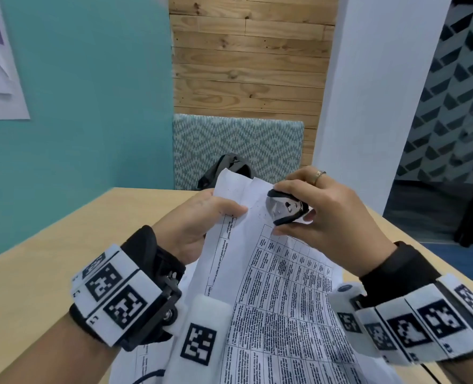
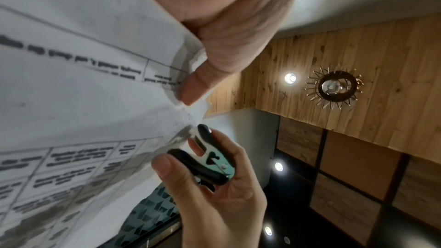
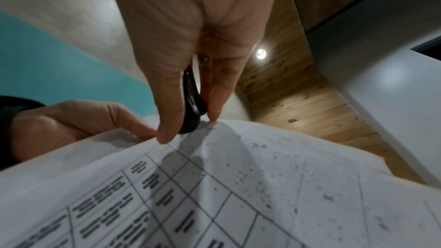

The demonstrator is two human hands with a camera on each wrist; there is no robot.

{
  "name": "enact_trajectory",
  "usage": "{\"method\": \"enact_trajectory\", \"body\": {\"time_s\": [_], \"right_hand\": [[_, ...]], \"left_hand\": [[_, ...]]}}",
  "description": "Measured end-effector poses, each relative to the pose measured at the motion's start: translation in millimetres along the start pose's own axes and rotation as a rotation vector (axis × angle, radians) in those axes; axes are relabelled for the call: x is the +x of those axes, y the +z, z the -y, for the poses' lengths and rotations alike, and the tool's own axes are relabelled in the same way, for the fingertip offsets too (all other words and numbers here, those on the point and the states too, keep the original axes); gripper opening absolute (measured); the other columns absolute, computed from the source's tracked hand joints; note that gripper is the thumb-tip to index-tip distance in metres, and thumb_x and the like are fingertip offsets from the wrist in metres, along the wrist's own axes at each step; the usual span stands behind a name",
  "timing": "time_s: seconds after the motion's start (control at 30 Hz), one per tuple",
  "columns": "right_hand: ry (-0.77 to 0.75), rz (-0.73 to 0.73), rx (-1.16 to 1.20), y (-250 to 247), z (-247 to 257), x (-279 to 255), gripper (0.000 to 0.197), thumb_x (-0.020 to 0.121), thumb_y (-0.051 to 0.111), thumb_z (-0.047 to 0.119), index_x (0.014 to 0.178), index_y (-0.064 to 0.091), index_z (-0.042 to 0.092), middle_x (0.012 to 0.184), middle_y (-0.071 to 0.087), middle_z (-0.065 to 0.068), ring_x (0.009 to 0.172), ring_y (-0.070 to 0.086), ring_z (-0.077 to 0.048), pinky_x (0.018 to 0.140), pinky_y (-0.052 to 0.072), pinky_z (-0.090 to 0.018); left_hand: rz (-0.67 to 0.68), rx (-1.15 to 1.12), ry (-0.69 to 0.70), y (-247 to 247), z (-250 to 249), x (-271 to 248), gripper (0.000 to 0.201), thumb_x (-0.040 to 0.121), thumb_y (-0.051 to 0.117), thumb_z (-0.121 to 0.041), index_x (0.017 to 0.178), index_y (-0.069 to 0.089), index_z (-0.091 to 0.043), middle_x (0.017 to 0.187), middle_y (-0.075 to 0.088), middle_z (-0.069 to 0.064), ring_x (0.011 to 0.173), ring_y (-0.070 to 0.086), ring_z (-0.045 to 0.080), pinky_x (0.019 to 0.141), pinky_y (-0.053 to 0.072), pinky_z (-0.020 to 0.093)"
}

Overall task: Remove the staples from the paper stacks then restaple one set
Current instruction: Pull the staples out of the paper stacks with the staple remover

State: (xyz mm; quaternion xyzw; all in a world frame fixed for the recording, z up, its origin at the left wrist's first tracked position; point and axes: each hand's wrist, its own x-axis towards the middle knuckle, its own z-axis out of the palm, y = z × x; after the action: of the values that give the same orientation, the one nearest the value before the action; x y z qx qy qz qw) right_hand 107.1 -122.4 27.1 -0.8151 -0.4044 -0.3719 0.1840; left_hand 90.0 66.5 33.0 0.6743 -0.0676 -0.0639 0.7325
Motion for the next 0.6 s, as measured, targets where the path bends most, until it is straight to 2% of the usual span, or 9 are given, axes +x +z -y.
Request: {"method": "enact_trajectory", "body": {"time_s": [0.1, 0.17, 0.27, 0.4, 0.5, 0.6], "right_hand": [[-0.015, -0.004, -0.003, -2, 0, 1, 0.047, 0.062, 0.074, 0.032, 0.103, 0.066, 0.010, 0.100, 0.061, -0.003, 0.067, 0.061, -0.027, 0.051, 0.054, -0.042], [-0.014, -0.003, -0.002, -2, 1, 2, 0.046, 0.061, 0.074, 0.031, 0.101, 0.067, 0.010, 0.099, 0.062, -0.003, 0.068, 0.061, -0.027, 0.051, 0.053, -0.043], [-0.027, 0.005, -0.001, -1, 4, 2, 0.046, 0.060, 0.074, 0.030, 0.100, 0.068, 0.010, 0.097, 0.063, -0.003, 0.069, 0.062, -0.027, 0.052, 0.053, -0.041], [-0.039, -0.001, 0.018, -3, 6, 3, 0.047, 0.058, 0.076, 0.031, 0.099, 0.069, 0.009, 0.095, 0.063, -0.003, 0.071, 0.063, -0.026, 0.053, 0.054, -0.042], [-0.050, -0.009, 0.024, -6, 6, 4, 0.047, 0.058, 0.077, 0.032, 0.099, 0.069, 0.010, 0.093, 0.062, -0.004, 0.071, 0.062, -0.025, 0.053, 0.054, -0.041], [-0.060, -0.009, 0.005, -8, 9, 4, 0.046, 0.058, 0.076, 0.032, 0.098, 0.069, 0.011, 0.093, 0.062, -0.003, 0.069, 0.061, -0.026, 0.052, 0.053, -0.041]], "left_hand": [[0.030, -0.026, -0.041, -1, -2, 0, 0.020, 0.089, 0.046, 0.001, 0.094, 0.065, -0.001, 0.089, 0.069, 0.017, 0.071, 0.066, 0.026, 0.068, 0.056, 0.035], [0.053, -0.046, -0.037, -1, -1, -1, 0.020, 0.087, 0.052, -0.002, 0.102, 0.064, 0.000, 0.099, 0.068, 0.020, 0.078, 0.066, 0.029, 0.072, 0.056, 0.037], [0.101, -0.065, 0.009, 5, 3, -3, 0.041, 0.074, 0.067, -0.003, 0.115, 0.062, 0.000, 0.111, 0.066, 0.021, 0.090, 0.066, 0.030, 0.079, 0.056, 0.039], [-0.001, -0.073, 0.086, 8, 9, -1, 0.049, 0.061, 0.069, -0.007, 0.109, 0.065, -0.001, 0.106, 0.069, 0.019, 0.089, 0.067, 0.030, 0.081, 0.056, 0.039], [-0.029, -0.047, 0.123, 8, 7, -1, 0.046, 0.062, 0.069, -0.006, 0.107, 0.065, -0.002, 0.103, 0.070, 0.018, 0.085, 0.068, 0.027, 0.078, 0.057, 0.037], [-0.039, -0.021, 0.157, 10, 5, -2, 0.035, 0.074, 0.065, 0.002, 0.109, 0.064, 0.000, 0.102, 0.070, 0.019, 0.081, 0.067, 0.026, 0.071, 0.057, 0.033]]}}
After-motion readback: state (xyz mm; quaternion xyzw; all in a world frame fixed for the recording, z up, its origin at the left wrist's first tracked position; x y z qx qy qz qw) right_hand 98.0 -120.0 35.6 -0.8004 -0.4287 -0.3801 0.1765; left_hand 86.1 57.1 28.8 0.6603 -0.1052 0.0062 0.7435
